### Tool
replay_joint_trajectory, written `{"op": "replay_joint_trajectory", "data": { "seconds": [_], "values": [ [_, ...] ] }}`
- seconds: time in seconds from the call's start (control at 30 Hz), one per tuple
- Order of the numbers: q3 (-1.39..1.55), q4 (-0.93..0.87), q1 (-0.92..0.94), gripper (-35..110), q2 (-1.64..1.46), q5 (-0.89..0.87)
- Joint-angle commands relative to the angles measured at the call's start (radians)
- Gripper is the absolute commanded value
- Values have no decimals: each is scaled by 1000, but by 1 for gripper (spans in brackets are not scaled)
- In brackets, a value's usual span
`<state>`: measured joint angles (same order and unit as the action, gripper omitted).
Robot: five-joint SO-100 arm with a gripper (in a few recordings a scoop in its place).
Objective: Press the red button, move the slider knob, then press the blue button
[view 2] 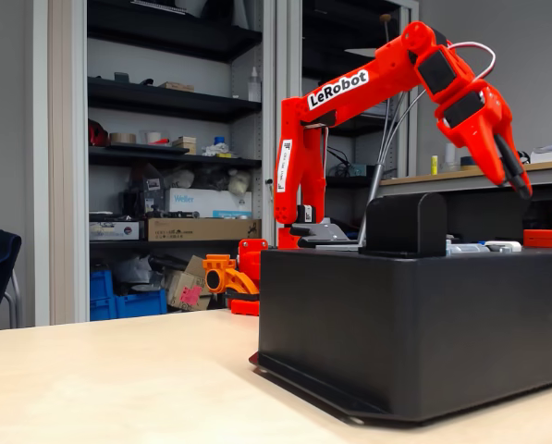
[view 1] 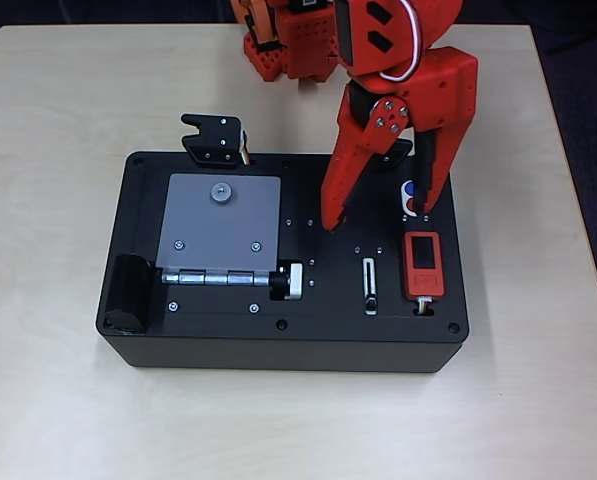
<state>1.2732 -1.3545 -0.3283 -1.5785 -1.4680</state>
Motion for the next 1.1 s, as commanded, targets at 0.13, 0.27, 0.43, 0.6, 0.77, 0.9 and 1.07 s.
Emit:
{"op": "replay_joint_trajectory", "data": {
  "seconds": [0.13, 0.27, 0.43, 0.6, 0.77, 0.9, 1.07],
  "values": [
    [9, 21, -43, 58, -35, -152],
    [5, 9, -60, 70, -29, -158],
    [12, -43, -66, 78, -29, -221],
    [57, -78, -64, 86, -54, -252],
    [100, -141, -63, 97, -63, -210],
    [149, -110, -64, 97, -84, -264],
    [158, -101, -66, 95, -97, -281]
  ]
}}
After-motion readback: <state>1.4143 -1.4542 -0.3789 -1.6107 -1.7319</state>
